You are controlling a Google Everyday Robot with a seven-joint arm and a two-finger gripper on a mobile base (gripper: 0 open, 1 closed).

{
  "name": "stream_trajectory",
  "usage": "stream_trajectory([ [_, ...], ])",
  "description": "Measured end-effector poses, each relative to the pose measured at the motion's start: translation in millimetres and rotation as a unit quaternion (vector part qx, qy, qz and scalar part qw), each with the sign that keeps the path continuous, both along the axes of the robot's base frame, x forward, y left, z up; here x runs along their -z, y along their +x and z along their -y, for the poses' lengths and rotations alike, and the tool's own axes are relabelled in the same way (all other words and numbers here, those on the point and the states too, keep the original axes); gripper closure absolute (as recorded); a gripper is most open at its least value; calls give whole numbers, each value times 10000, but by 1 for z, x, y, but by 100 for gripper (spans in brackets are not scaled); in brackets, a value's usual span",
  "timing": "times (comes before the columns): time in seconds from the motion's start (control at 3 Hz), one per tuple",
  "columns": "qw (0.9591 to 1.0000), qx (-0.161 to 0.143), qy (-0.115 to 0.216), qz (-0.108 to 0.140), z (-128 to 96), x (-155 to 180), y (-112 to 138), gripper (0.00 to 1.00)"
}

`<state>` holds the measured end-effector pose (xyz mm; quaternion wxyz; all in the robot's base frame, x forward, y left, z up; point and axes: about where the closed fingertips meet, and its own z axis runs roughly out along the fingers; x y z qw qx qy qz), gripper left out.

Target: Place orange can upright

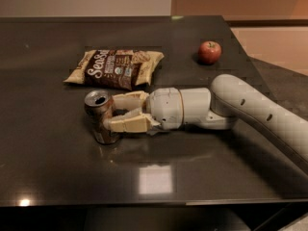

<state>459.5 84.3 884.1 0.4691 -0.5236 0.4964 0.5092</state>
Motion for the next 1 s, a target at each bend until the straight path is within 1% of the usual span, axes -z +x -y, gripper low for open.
stream_trajectory([
  [0.33, 10000, -20, -1, 5, -2, -1, -1, 12],
  [0.67, 10000, -41, -3, 9, -4, -1, -2, 0],
  [1.0, 10000, -42, -3, 9, -4, -1, -2, 0],
])
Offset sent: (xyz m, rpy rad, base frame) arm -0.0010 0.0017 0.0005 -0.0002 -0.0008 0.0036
